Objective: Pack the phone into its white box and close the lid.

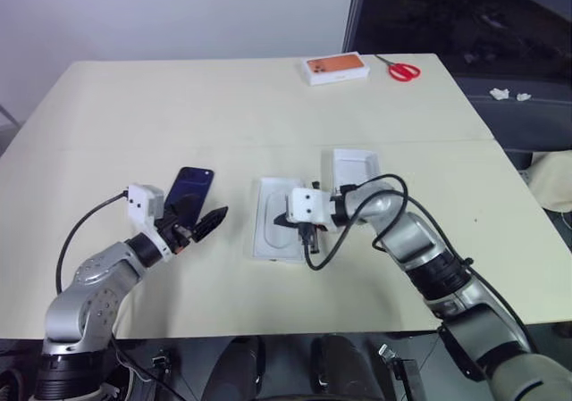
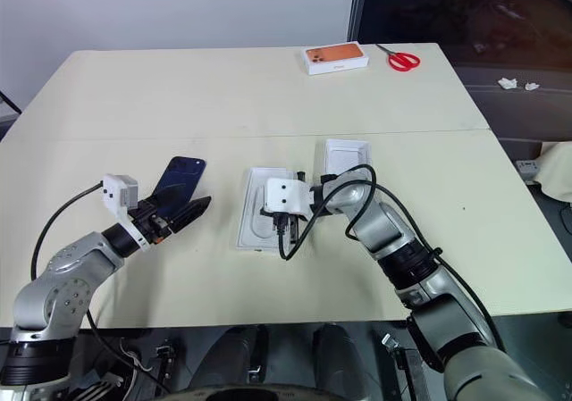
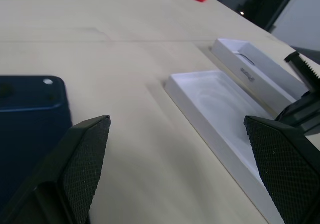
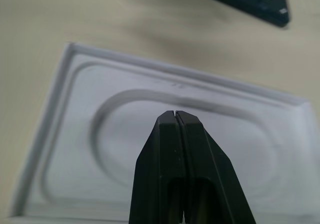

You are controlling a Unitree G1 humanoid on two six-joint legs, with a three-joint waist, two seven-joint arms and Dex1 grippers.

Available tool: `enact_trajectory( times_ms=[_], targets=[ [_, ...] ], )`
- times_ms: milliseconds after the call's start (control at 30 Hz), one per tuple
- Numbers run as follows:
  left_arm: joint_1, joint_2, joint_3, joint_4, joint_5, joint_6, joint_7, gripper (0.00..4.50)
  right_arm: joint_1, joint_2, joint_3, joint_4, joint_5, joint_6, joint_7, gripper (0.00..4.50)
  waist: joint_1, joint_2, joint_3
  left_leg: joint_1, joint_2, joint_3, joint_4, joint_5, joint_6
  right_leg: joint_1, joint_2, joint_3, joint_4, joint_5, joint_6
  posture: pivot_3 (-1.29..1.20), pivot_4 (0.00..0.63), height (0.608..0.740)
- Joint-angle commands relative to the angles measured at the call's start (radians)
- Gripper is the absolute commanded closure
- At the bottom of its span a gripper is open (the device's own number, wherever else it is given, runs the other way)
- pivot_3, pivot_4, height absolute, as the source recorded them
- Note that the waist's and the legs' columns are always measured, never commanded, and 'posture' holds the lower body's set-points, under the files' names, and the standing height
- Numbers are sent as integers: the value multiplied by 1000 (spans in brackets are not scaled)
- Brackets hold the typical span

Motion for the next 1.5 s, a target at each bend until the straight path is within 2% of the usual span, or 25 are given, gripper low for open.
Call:
enact_trajectory(
  times_ms=[33, 233, 400, 567, 767, 1033, 1333, 1433, 1500],
  targets=[
    [-8, 36, 61, -9, -27, 14, -15, 0, -20, 37, -8, 11, 2, -17, -50, 4458, -2, 0, 0, 0, 0, 0, 0, 0, 0, 0, 0, 0, 0, 0, 0, 0, 150, 740],
    [-47, 100, 139, 74, -71, 83, -24, 0, -97, 164, -80, 93, 56, 5, -159, 4458, -2, 0, 0, 0, 1, 0, 0, 1, -1, -2, 1, 0, 2, 0, 0, 0, 150, 740],
    [-155, 201, 241, 311, -177, 280, -44, 0, -186, 285, -49, 227, 6, -71, -285, 4458, -2, 0, 0, 0, 1, 0, 0, 1, -1, -2, 1, 0, 3, 0, 0, 0, 150, 740],
    [-256, 239, 275, 478, -181, 302, -98, 0, -239, 402, -35, 368, -9, -109, -364, 4458, -6, 0, 0, 0, 1, 0, -1, 2, -3, -4, 2, 0, 5, 0, 0, 0, 150, 740],
    [-299, 241, 244, 581, -118, 280, -144, 0, -281, 478, 4, 508, -67, -161, -427, 4458, -7, -1, 0, 0, 0, 0, -1, 3, -5, -5, 2, 0, 5, 0, 0, 0, 150, 740],
    [-343, 242, 212, 685, -47, 262, -168, 0, -267, 526, 10, 542, -72, -174, -438, 4458, -10, -1, 0, 0, 0, 0, -1, 3, -5, -5, 1, 0, 6, 0, 0, 0, 150, 740],
    [-458, 236, 145, 920, 28, 294, -283, 0, -255, 576, 51, 543, -115, -170, -468, 4458, -26, -2, 0, 0, 0, -1, -3, 3, -5, -6, 2, 0, 7, 0, 0, 0, 150, 740],
    [-460, 238, 105, 904, 79, 266, -293, 843, -260, 583, 52, 557, -123, -178, -471, 4500, -28, -2, 0, 0, 0, -1, -3, 3, -5, -6, 2, 0, 7, 0, 0, 0, 150, 740],
    [-467, 242, 107, 919, 85, 284, -299, 843, -266, 590, 47, 568, -121, -173, -474, 4500, -28, -2, 0, 0, 0, -1, -3, 3, -5, -6, 2, 0, 7, 0, 0, 0, 150, 740]
  ],
)
